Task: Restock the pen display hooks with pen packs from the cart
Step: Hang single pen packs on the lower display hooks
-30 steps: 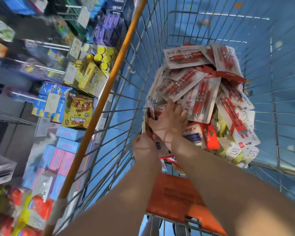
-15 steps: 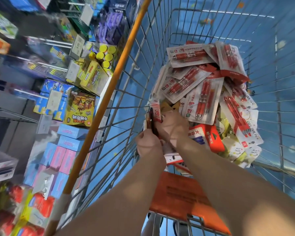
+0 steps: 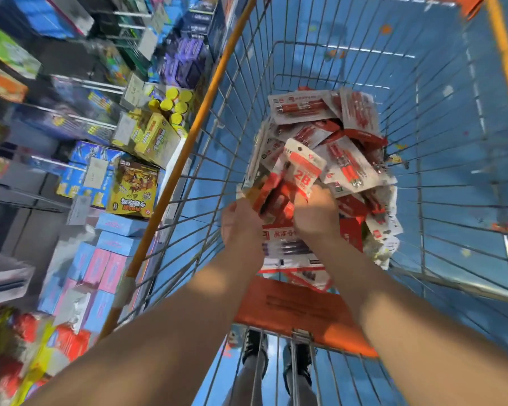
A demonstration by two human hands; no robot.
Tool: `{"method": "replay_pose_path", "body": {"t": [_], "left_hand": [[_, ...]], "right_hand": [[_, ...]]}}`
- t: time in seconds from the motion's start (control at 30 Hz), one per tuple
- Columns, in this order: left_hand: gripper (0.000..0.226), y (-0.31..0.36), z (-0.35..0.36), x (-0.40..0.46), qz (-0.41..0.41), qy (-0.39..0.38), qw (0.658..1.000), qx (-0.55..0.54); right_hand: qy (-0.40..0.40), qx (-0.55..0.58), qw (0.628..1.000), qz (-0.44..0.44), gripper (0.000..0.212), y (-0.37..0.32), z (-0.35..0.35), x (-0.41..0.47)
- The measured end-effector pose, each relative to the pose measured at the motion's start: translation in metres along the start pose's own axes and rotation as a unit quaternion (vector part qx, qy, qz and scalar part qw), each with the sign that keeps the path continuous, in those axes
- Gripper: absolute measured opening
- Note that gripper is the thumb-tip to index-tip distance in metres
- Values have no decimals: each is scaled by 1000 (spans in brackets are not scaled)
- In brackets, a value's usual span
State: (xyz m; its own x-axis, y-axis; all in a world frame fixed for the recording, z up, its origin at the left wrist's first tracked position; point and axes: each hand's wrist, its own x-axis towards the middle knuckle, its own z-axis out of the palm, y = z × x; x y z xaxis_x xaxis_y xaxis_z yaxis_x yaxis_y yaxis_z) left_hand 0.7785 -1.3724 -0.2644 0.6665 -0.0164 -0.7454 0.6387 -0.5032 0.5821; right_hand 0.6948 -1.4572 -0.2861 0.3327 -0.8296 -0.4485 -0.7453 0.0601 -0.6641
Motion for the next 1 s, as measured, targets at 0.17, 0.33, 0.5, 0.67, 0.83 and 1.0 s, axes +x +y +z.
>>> {"method": "replay_pose_path", "body": {"t": [0.17,0.33,0.5,0.67,0.83,1.0], "left_hand": [[20,28,-12,-41,100,-47,991,75],[34,46,-22,-76,176,-83,975,109],[43,68,-39,-122,169,-187,962,108],[57,73,-70,-166,164,-285,940,90],[56,71,-111,-210,179,-347,918,65],[36,67,-159,-255,180,-324,929,19]], "right_hand": [[30,125,991,-36,20,-24,-55,-22],[9,194,981,-11,30,-50,-104,-43],[-19,260,965,-38,17,-76,-148,-71],[-69,316,942,-88,13,-97,-181,-107],[-67,353,928,-95,12,-120,-197,-149],[-95,335,916,-199,23,-138,-202,-190]]}}
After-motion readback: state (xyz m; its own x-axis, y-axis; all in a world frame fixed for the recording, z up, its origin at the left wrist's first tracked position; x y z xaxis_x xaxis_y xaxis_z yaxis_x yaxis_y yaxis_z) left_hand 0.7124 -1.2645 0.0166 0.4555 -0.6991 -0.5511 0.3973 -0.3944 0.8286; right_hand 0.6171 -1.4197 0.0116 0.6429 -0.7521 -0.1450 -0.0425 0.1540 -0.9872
